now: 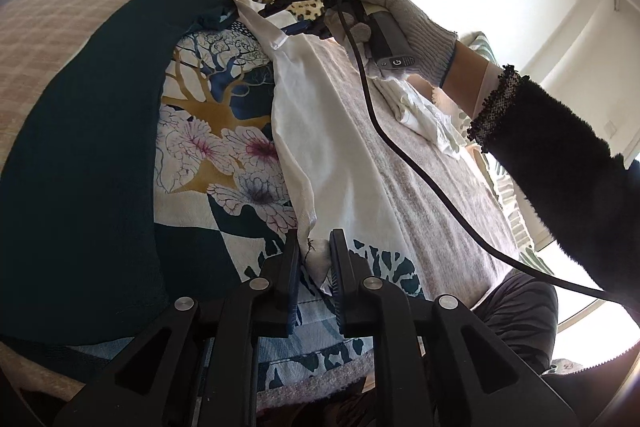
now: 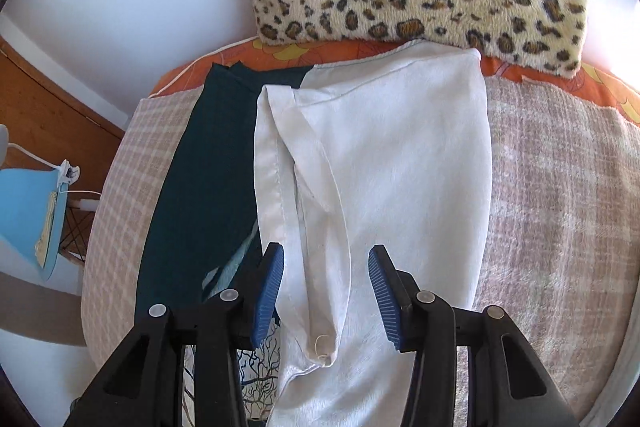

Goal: Fold small clothes
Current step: 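Fold the white side panel lengthwise over the shirt's center with both tools, then open the right tool, then open the left tool and withdraw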

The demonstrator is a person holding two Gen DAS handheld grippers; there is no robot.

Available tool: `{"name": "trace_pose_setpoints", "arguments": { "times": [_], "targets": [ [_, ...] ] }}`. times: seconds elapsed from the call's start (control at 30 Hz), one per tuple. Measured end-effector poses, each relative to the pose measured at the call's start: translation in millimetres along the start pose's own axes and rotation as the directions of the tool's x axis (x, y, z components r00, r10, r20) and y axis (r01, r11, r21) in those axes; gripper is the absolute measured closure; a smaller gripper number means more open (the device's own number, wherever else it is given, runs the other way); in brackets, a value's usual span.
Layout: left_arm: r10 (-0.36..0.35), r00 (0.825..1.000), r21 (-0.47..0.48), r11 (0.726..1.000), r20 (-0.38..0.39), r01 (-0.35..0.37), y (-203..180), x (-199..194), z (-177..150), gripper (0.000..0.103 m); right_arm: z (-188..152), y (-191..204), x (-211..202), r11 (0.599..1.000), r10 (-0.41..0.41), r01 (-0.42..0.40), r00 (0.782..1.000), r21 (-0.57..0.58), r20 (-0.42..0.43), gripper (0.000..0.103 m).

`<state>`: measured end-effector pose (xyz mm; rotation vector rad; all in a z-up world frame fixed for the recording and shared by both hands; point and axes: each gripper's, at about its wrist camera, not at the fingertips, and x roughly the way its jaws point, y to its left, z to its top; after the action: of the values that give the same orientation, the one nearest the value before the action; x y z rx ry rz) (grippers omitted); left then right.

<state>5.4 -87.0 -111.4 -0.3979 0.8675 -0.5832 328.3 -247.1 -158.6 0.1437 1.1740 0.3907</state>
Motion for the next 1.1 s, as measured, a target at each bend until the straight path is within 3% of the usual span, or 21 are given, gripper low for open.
{"name": "trace_pose_setpoints", "arguments": {
  "times": [0.1,0.13,0.2,0.23,0.3,0.43,0.53,0.67,0.8,1.1],
  "targets": [
    [0.007,1.0,-0.01,1.0,-0.003,-0.007,0.3,-1.7,-4.2,0.091,-9.5,10.3,11.9,1.0,0.001,-0.001,1.0,-0.008,-0.003,0.053],
    [0.007,1.0,-0.013,1.0,-0.003,-0.007,0.3,-2.6,-5.6,0.091,-8.8,17.8,11.8,0.997,0.081,-0.082,0.997,-0.015,-0.014,0.053],
    [0.006,1.0,-0.019,1.0,-0.002,-0.006,0.9,-4.6,-7.2,0.091,-11.0,31.8,4.3,0.944,0.33,-0.33,0.943,-0.004,-0.037,0.056],
    [0.007,1.0,-0.021,1.0,0.0,-0.007,1.4,-5.9,-8.0,0.091,-12.8,41.3,-5.3,0.936,0.35,-0.351,0.936,-0.034,-0.028,0.056],
    [0.004,1.0,-0.02,1.0,0.002,-0.004,1.3,-8.8,-8.9,0.091,-16.5,56.0,-23.6,0.94,0.325,-0.322,0.946,-0.111,0.004,0.054],
    [-0.016,1.0,-0.034,0.999,0.006,0.016,4.1,-12.6,-11.8,0.091,-26.0,49.3,-51.3,0.952,0.291,-0.286,0.956,-0.106,0.042,0.054],
    [-0.021,1.0,-0.043,0.999,0.009,0.021,6.3,-14.1,-14.6,0.091,-41.8,32.8,-69.4,0.973,0.213,-0.205,0.975,-0.105,0.07,0.054],
    [-0.038,0.999,-0.076,0.996,0.005,0.038,7.0,-11.5,-15.1,0.091,-66.8,27.8,-70.3,0.987,0.105,-0.099,0.994,-0.13,0.04,0.054],
    [-0.026,1.0,-0.07,0.997,0.012,0.027,6.6,-17.3,-19.5,0.091,-88.9,30.3,-61.9,0.984,0.083,-0.084,0.996,-0.16,-0.017,0.054],
    [0.019,0.999,-0.026,1.0,0.027,-0.018,3.8,-32.8,-23.8,0.091,-160.9,33.6,-73.4,0.981,0.059,-0.064,0.998,-0.181,-0.037,0.054]
  ]
}}
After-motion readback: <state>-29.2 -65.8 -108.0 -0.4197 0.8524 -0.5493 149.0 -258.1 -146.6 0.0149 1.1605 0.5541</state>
